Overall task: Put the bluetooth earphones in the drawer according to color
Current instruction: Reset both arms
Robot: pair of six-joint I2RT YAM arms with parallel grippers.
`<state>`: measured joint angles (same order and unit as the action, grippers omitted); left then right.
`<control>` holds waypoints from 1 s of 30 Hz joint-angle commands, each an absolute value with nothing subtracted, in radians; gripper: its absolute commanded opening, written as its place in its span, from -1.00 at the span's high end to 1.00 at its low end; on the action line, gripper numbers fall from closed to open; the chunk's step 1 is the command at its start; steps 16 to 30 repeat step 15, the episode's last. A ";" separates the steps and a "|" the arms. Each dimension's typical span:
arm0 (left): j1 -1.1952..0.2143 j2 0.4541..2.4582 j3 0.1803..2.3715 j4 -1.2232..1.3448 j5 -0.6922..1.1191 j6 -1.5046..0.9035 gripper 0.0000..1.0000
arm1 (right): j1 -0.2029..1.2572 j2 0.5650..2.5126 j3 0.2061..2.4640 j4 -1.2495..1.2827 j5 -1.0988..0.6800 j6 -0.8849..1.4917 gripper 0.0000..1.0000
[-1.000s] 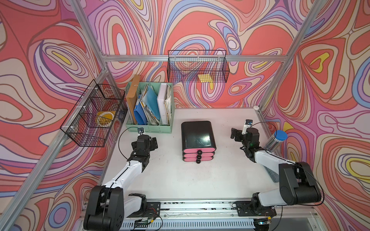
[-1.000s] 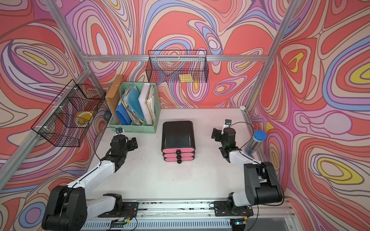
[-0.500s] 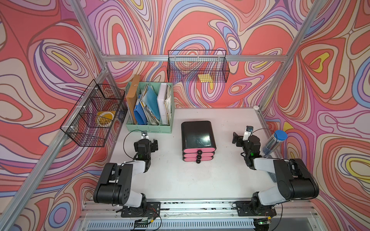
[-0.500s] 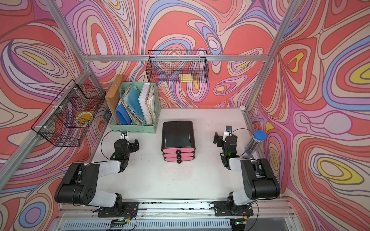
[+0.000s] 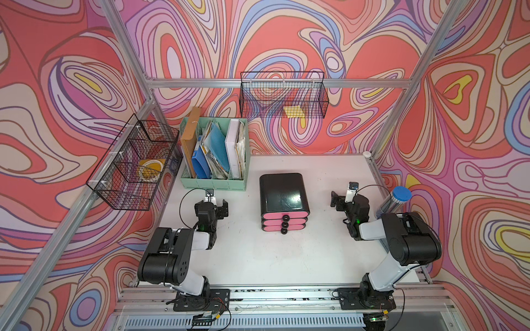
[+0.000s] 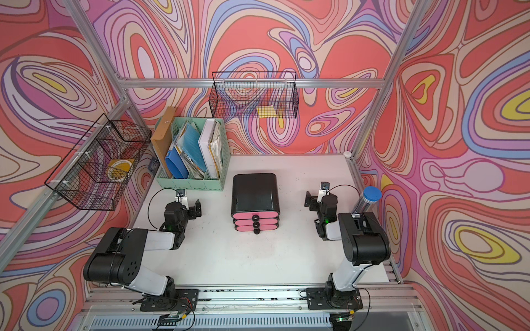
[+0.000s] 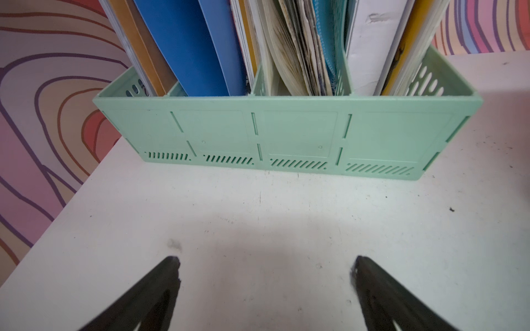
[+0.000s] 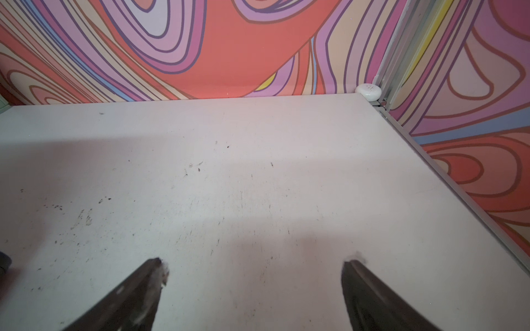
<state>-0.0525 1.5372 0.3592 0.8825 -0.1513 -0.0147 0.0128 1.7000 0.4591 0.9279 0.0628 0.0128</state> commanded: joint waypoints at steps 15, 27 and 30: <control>-0.048 1.538 0.367 0.904 -0.133 -0.001 -0.98 | 0.008 1.696 0.469 0.944 0.059 0.015 -0.96; -0.048 1.538 0.367 0.904 -0.133 -0.001 -0.98 | 0.008 1.696 0.469 0.944 0.059 0.015 -0.96; -0.048 1.538 0.367 0.904 -0.133 -0.001 -0.98 | 0.008 1.696 0.469 0.944 0.059 0.015 -0.96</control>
